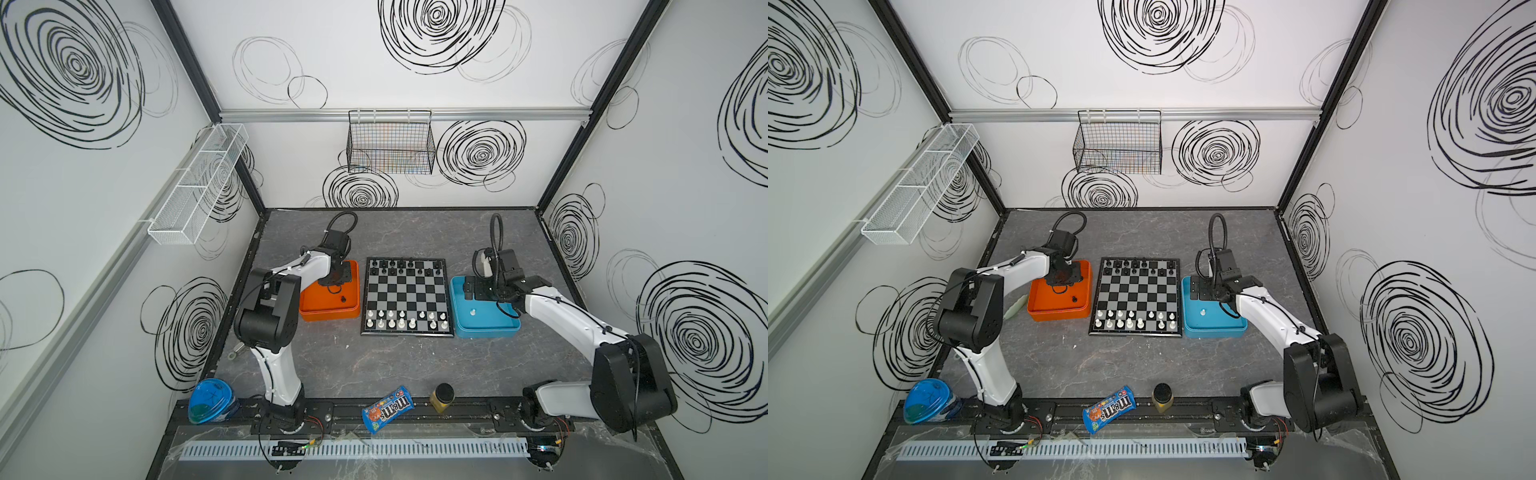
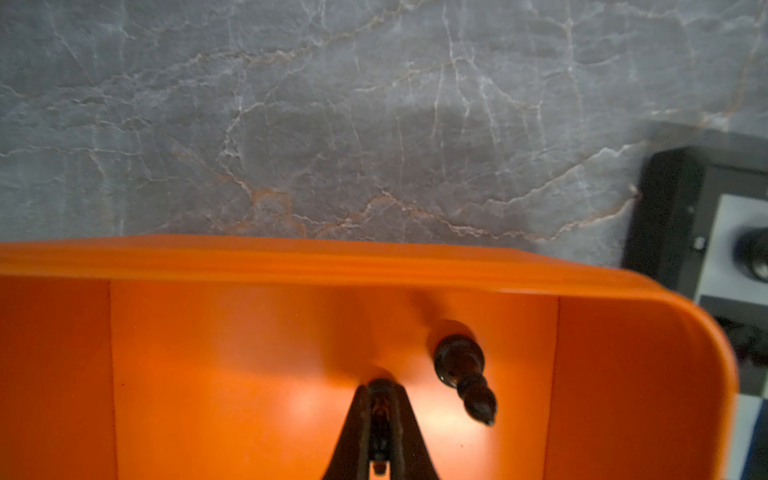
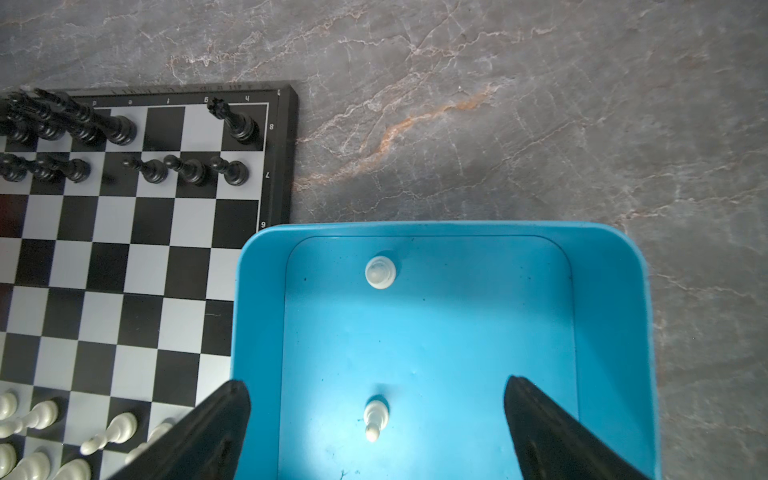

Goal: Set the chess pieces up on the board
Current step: 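Close the left gripper on a black pawn and lift it, then carry the black pawn with the left gripper over the board's farthest rows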

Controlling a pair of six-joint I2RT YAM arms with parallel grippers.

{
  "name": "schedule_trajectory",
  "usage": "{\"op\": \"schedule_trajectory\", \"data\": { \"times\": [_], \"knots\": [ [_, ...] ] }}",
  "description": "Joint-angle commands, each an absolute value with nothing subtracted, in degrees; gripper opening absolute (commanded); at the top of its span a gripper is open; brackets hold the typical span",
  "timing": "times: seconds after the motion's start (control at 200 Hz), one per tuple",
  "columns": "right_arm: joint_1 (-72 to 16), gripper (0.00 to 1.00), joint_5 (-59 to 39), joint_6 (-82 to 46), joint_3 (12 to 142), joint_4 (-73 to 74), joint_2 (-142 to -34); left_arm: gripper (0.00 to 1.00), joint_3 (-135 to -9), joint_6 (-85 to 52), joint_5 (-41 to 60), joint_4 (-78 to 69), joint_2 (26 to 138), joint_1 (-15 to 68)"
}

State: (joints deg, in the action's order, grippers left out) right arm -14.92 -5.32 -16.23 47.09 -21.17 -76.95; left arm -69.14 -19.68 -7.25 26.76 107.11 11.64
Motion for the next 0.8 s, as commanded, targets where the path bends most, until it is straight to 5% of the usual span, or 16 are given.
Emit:
{"op": "schedule_trajectory", "data": {
  "times": [0.0, 0.385, 0.796],
  "knots": [
    [-14.7, 1.0, -5.6, -15.99, 48.1, -22.85, -75.43, 0.05, -70.49, -19.21, -8.86, 28.8, 103.78, 12.26],
    [-14.67, 1.0, -6.75, -16.43, 48.87, -24.32, -74.53, 0.05, -75.72, -18.81, -11.1, 36.41, 95.29, 14.89],
    [-14.14, 1.0, -5.82, -15.8, 50.89, -25.66, -74.8, 0.04, -90.5, -21.08, -12.14, 40.96, 102.28, 25.19]
  ]
}}
